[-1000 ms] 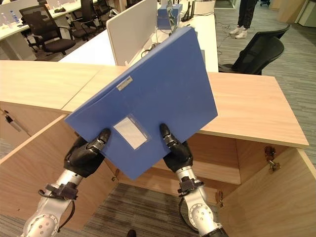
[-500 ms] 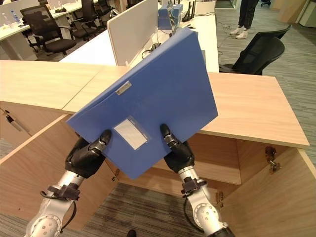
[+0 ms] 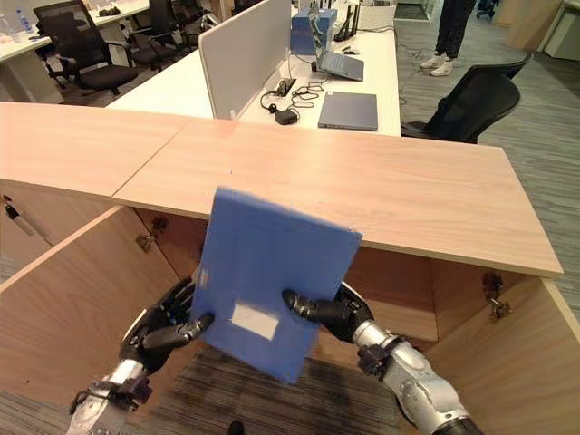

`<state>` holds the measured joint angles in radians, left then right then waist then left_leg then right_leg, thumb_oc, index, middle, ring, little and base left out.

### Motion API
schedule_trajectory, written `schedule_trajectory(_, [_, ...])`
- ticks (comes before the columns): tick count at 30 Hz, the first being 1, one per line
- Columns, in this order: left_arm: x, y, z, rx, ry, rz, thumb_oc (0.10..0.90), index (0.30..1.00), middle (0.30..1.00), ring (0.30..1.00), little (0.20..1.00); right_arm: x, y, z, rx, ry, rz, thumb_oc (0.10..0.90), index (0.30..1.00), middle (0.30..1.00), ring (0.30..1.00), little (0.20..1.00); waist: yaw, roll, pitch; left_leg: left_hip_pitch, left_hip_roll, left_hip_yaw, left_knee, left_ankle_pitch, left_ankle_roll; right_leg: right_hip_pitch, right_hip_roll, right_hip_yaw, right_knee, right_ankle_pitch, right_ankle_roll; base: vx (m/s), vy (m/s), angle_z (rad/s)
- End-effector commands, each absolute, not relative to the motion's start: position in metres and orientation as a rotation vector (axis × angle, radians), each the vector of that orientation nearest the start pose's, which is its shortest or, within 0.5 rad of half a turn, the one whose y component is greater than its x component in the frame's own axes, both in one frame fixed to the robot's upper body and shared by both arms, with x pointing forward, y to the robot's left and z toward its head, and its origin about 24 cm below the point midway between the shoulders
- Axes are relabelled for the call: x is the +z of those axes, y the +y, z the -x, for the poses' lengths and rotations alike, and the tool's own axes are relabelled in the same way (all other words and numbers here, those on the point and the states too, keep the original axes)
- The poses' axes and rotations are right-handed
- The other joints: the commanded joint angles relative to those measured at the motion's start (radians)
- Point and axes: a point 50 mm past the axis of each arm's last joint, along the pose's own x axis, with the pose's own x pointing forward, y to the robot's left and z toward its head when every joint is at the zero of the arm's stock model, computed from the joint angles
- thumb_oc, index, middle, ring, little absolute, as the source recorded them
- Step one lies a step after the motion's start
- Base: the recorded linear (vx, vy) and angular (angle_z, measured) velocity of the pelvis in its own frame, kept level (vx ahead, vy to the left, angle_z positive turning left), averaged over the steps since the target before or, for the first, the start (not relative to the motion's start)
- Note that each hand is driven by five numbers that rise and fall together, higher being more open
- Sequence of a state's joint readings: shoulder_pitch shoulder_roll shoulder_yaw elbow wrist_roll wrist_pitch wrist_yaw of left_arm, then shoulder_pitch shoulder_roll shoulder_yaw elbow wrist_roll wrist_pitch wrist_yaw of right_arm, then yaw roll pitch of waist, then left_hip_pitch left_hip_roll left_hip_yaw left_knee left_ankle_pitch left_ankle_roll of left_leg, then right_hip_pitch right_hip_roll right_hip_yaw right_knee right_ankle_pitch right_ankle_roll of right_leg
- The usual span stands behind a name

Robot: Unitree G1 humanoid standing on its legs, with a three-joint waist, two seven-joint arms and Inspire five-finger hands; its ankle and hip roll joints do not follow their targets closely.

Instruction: Put the empty folder in the office cabinet

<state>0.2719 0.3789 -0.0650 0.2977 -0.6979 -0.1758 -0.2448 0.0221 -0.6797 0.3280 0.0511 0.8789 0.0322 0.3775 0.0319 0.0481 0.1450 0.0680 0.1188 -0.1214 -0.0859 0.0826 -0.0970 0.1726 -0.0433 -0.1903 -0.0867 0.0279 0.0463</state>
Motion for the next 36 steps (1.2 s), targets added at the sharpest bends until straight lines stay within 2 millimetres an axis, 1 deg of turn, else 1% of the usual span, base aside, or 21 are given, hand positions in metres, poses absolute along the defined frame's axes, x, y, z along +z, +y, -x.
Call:
schedule_trajectory(1, [-0.025,0.262,-0.185,0.015,0.217,0.124,0.8,0.9,0.9,0.9,0.9,0.076,-0.19,-0.241,0.703,0.023,-0.22,0.4,0.3,0.3,0.3,0.3,0.001,-0.04,-0.043,-0.014,0.07,0.065,-0.001,-0.005,-0.075,0.016,-0.068,0.049,0.01,-0.078,0.097,0.0,0.0,0.0])
schedule_trajectory(4, [-0.062,0.265,-0.162,-0.02,0.442,-0.04,0.8,0.9,0.9,0.9,0.9,0.075,-0.196,-0.239,0.689,0.025,-0.164,0.4,0.3,0.3,0.3,0.3,0.0,-0.04,-0.043,-0.021,0.069,0.067,-0.001,-0.004,-0.074,0.006,-0.07,0.049,0.007,-0.075,0.1,0.0,0.0,0.0])
schedule_trajectory(6, [-0.089,0.265,-0.144,-0.019,0.599,-0.08,0.8,0.9,0.9,0.9,0.9,0.073,-0.201,-0.238,0.671,0.031,-0.094,0.4,0.3,0.3,0.3,0.3,-0.004,-0.039,-0.045,-0.025,0.069,0.068,-0.001,-0.005,-0.074,0.0,-0.07,0.051,0.006,-0.074,0.101,0.0,0.0,0.0])
schedule_trajectory(8, [-0.112,0.258,-0.127,-0.039,0.741,-0.137,0.8,0.9,0.9,0.9,0.9,0.063,-0.206,-0.236,0.593,0.043,-0.021,0.4,0.3,0.3,0.3,0.3,-0.009,-0.037,-0.046,-0.029,0.069,0.067,-0.001,-0.006,-0.073,-0.004,-0.071,0.055,0.005,-0.074,0.1,0.0,0.0,0.0])
schedule_trajectory(10, [-0.126,0.249,-0.118,-0.054,0.829,-0.18,0.8,0.9,0.9,0.9,0.9,0.049,-0.207,-0.236,0.52,0.063,-0.011,0.4,0.3,0.3,0.3,0.3,-0.012,-0.036,-0.046,-0.032,0.069,0.067,-0.001,-0.007,-0.071,-0.007,-0.071,0.055,0.005,-0.075,0.098,0.0,0.0,0.0])
schedule_trajectory(11, [-0.126,0.249,-0.119,-0.054,0.827,-0.181,0.8,0.9,0.9,0.9,0.9,0.05,-0.207,-0.237,0.519,0.062,-0.01,0.4,0.3,0.3,0.3,0.3,-0.011,-0.036,-0.045,-0.032,0.069,0.067,-0.001,-0.007,-0.071,-0.007,-0.071,0.055,0.005,-0.075,0.098,0.0,0.0,0.0])
schedule_trajectory(13, [-0.143,0.238,-0.101,-0.073,0.954,-0.192,0.8,0.9,0.9,0.9,0.9,0.025,-0.206,-0.228,0.451,0.132,0.008,0.4,0.3,0.3,0.3,0.3,-0.014,-0.038,-0.046,-0.034,0.068,0.064,-0.001,-0.008,-0.07,-0.009,-0.069,0.056,0.004,-0.077,0.096,0.01,0.003,0.06])
schedule_trajectory(14, [-0.143,0.238,-0.101,-0.073,0.953,-0.192,0.8,0.9,0.9,0.9,0.9,0.025,-0.206,-0.228,0.451,0.132,0.008,0.4,0.3,0.3,0.3,0.3,-0.014,-0.038,-0.046,-0.034,0.068,0.064,-0.001,-0.008,-0.07,-0.01,-0.069,0.055,0.004,-0.077,0.096,0.02,-0.007,0.1])
schedule_trajectory(15, [-0.151,0.232,-0.091,-0.067,1.017,-0.189,0.8,0.9,0.9,0.9,0.9,-0.001,-0.204,-0.221,0.39,0.223,-0.021,0.4,0.3,0.3,0.3,0.3,-0.012,-0.04,-0.047,-0.035,0.067,0.059,-0.001,-0.009,-0.069,-0.009,-0.069,0.053,0.004,-0.079,0.094,0.01,-0.007,0.07])
schedule_trajectory(16, [-0.151,0.233,-0.092,-0.067,1.017,-0.19,0.8,0.9,0.9,0.9,0.9,-0.001,-0.204,-0.221,0.39,0.222,-0.022,0.4,0.3,0.3,0.3,0.3,-0.013,-0.04,-0.046,-0.035,0.067,0.058,-0.001,-0.009,-0.069,-0.008,-0.069,0.053,0.004,-0.079,0.094,0.0,0.0,0.0])
schedule_trajectory(19, [-0.155,0.227,-0.087,-0.065,1.049,-0.184,0.8,0.9,0.9,0.9,0.9,-0.035,-0.2,-0.212,0.282,0.346,-0.145,0.4,0.3,0.3,0.3,0.3,-0.008,-0.041,-0.044,-0.042,0.063,0.054,-0.001,-0.007,-0.067,-0.011,-0.068,0.05,0.004,-0.08,0.092,0.0,0.0,0.0])
schedule_trajectory(20, [-0.155,0.227,-0.086,-0.052,1.053,-0.168,0.8,0.9,0.9,0.9,0.9,-0.044,-0.199,-0.209,0.235,0.376,-0.231,0.4,0.3,0.3,0.3,0.3,-0.006,-0.039,-0.043,-0.045,0.062,0.052,-0.001,-0.006,-0.066,-0.012,-0.067,0.049,0.004,-0.079,0.092,0.0,0.0,0.0])
schedule_trajectory(21, [-0.156,0.225,-0.086,-0.053,1.052,-0.167,0.8,0.9,0.9,0.9,0.9,-0.062,-0.197,-0.207,0.109,0.425,-0.403,0.4,0.3,0.3,0.3,0.3,-0.003,-0.036,-0.042,-0.049,0.06,0.051,-0.001,-0.006,-0.065,-0.015,-0.067,0.048,0.003,-0.079,0.091,0.0,0.0,0.0])
schedule_trajectory(23, [-0.153,0.226,-0.092,-0.057,1.03,-0.18,0.8,0.9,0.9,0.9,0.9,-0.072,-0.197,-0.211,-0.015,0.434,-0.569,0.4,0.3,0.3,0.3,0.3,-0.001,-0.031,-0.036,-0.053,0.06,0.051,-0.001,-0.007,-0.064,-0.02,-0.067,0.05,0.004,-0.079,0.092,0.0,0.0,0.0])
schedule_trajectory(27, [-0.151,0.226,-0.096,-0.08,1.004,-0.206,0.8,0.9,0.9,0.9,0.9,-0.074,-0.201,-0.223,-0.206,0.356,-0.846,0.4,0.3,0.3,0.3,0.3,0.004,-0.021,-0.022,-0.064,0.058,0.051,-0.001,-0.006,-0.064,-0.035,-0.065,0.052,0.008,-0.082,0.093,0.0,0.0,0.0])
schedule_trajectory(28, [-0.15,0.226,-0.097,-0.081,1.004,-0.207,0.8,0.9,0.9,0.9,0.9,-0.074,-0.201,-0.223,-0.207,0.355,-0.847,0.4,0.3,0.3,0.3,0.3,0.005,-0.022,-0.021,-0.064,0.058,0.051,-0.001,-0.006,-0.064,-0.035,-0.065,0.052,0.008,-0.082,0.093,0.0,0.0,0.0])
schedule_trajectory(29, [-0.149,0.227,-0.099,-0.086,0.992,-0.224,0.8,0.9,0.9,0.9,0.9,-0.068,-0.206,-0.233,-0.287,0.282,-0.942,0.4,0.3,0.3,0.3,0.3,0.007,-0.017,-0.014,-0.071,0.056,0.051,-0.001,-0.007,-0.063,-0.042,-0.065,0.053,0.01,-0.085,0.095,0.0,0.0,0.0])
schedule_trajectory(31, [-0.147,0.227,-0.106,-0.101,0.97,-0.254,0.8,0.9,0.9,0.9,0.9,-0.054,-0.213,-0.249,-0.344,0.186,-1.023,0.4,0.3,0.3,0.3,0.3,0.01,-0.012,-0.007,-0.081,0.052,0.049,-0.001,-0.007,-0.062,-0.052,-0.065,0.052,0.012,-0.086,0.095,0.0,0.0,0.0])
schedule_trajectory(33, [-0.141,0.223,-0.117,-0.165,0.92,-0.303,0.8,0.9,0.9,0.9,0.9,-0.028,-0.224,-0.272,-0.366,0.037,-1.084,0.4,0.3,0.3,0.3,0.3,0.015,-0.003,0.002,-0.09,0.048,0.048,-0.001,-0.009,-0.059,-0.063,-0.069,0.054,0.018,-0.089,0.097,0.0,0.0,0.0])
schedule_trajectory(35, [-0.14,0.222,-0.119,-0.179,0.91,-0.312,0.8,0.9,0.9,0.9,0.9,-0.023,-0.228,-0.277,-0.382,0.006,-1.095,0.4,0.3,0.3,0.3,0.3,0.019,-0.001,0.004,-0.091,0.047,0.049,-0.001,-0.01,-0.058,-0.067,-0.069,0.056,0.021,-0.09,0.098,0.0,0.0,0.0])
schedule_trajectory(36, [-0.138,0.21,-0.121,-0.251,0.872,-0.336,0.8,0.9,0.9,0.9,0.9,-0.002,-0.241,-0.294,-0.436,-0.109,-1.14,0.4,0.3,0.3,0.3,0.3,0.032,0.005,0.008,-0.095,0.045,0.047,-0.001,-0.012,-0.054,-0.073,-0.072,0.056,0.023,-0.094,0.099,0.0,0.0,0.0])
